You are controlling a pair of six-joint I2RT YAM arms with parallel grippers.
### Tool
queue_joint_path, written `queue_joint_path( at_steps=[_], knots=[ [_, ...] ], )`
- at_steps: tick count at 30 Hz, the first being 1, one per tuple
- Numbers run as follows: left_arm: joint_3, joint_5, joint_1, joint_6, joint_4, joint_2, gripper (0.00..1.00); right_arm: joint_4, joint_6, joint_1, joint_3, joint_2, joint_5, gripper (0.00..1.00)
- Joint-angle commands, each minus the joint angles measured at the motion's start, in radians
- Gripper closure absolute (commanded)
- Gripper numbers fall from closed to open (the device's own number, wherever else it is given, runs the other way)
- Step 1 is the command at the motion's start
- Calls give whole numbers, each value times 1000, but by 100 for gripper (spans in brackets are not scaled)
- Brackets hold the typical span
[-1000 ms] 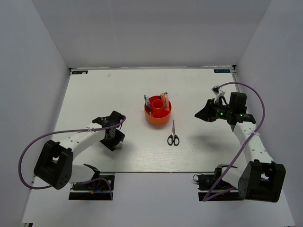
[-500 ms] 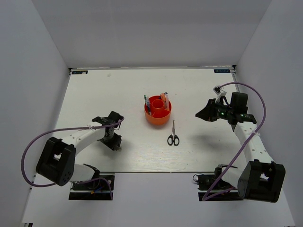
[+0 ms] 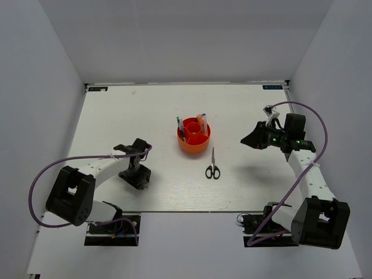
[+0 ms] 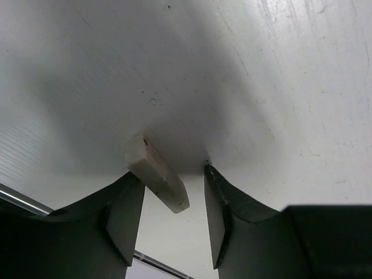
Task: Sort the stationery into containers
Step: Pick up the stationery from the center of the board, then place the stationery in the storage box.
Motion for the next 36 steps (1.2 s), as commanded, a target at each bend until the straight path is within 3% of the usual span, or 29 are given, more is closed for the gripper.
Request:
queue_joint_path(
  at_steps=[1,7,10,14,19,22,23,27,31,36],
  knots=[
    [-54,-49,-3,-99,39,11,44,25,15,-8,-1,-6,-28,75],
    [-44,-49,-1,-62,49,34,82,27,15,-12,-2,-6,-32,75],
    [34,-38,-12,3,51,28,100,24,16,-15,-4,-8,-31,75],
    [180,-45,-61,224,84,14,100,28,15,-15,-4,-5,-31,75],
    [435,90,-134,582,234,90,100,28,15,-15,-6,-3,-26,74],
    [649,78,-182,729,183,202,100,30,13,-14,-7,-3,-25,74],
    [797,51,-196,802,160,256,100,30,12,-15,-7,-5,-25,74],
    [1010,-2,-226,916,89,376,100,30,15,-14,-9,-5,-28,74],
    [1094,-64,-248,990,109,485,100,31,16,-15,-9,-3,-31,72],
    [1049,-100,-265,1025,176,508,100,31,12,-18,-10,-3,-29,72]
  ],
)
